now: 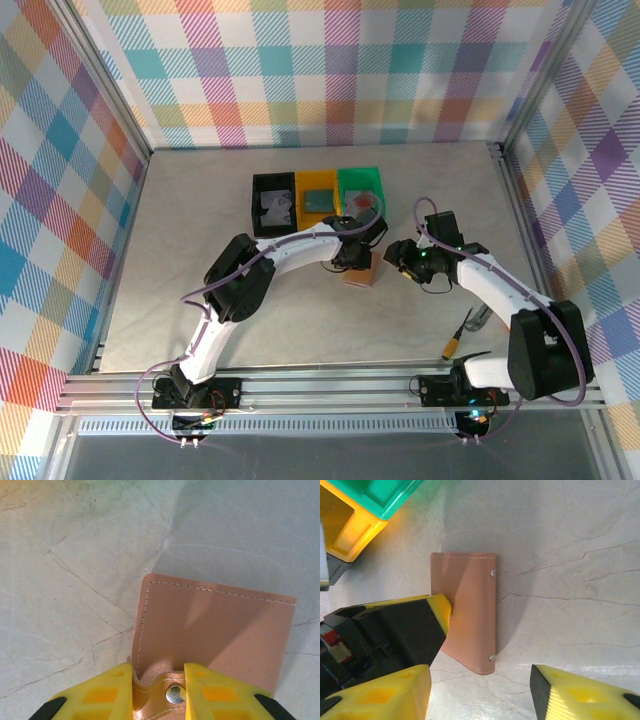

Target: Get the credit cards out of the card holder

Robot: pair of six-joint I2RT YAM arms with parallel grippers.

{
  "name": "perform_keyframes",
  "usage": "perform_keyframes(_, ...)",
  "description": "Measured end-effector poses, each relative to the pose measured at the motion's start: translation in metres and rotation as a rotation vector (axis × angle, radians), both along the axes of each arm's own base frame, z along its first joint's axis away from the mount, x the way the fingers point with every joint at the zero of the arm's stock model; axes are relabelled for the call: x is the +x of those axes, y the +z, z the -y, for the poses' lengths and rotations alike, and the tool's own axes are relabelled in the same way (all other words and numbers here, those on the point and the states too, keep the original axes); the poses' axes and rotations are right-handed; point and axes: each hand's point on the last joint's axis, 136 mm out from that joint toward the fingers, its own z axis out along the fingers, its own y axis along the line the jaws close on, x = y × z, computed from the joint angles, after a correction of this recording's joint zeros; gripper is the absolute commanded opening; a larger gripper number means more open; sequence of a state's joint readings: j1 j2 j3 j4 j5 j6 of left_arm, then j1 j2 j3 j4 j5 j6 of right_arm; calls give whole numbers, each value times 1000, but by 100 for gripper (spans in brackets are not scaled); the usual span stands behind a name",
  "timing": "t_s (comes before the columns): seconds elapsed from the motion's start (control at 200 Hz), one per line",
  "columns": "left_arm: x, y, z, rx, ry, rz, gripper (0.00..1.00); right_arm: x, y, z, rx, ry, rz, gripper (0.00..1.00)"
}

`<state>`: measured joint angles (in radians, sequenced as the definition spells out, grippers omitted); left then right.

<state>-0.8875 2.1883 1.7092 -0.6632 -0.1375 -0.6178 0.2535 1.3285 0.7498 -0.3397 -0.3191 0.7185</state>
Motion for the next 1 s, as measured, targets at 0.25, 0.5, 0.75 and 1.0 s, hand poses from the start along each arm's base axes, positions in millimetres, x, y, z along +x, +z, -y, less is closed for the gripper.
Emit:
perform_keyframes(0.25, -5, 1, -1, -31, 15, -5, 14, 1, -9, -13, 8, 19, -53, 41)
perform_keyframes(0.5, -12, -5, -5, -43, 28, -24, 12, -4, -25, -41, -3, 75, -118, 29)
perform_keyframes(0.75, -22, -15, -13, -30, 40, -53, 8, -3, -38, -49, -2, 60, -166, 25)
perform_keyframes(1.0, -30, -14, -20, -38, 52, -60, 13, 0, -38, -47, -8, 45, -160, 26)
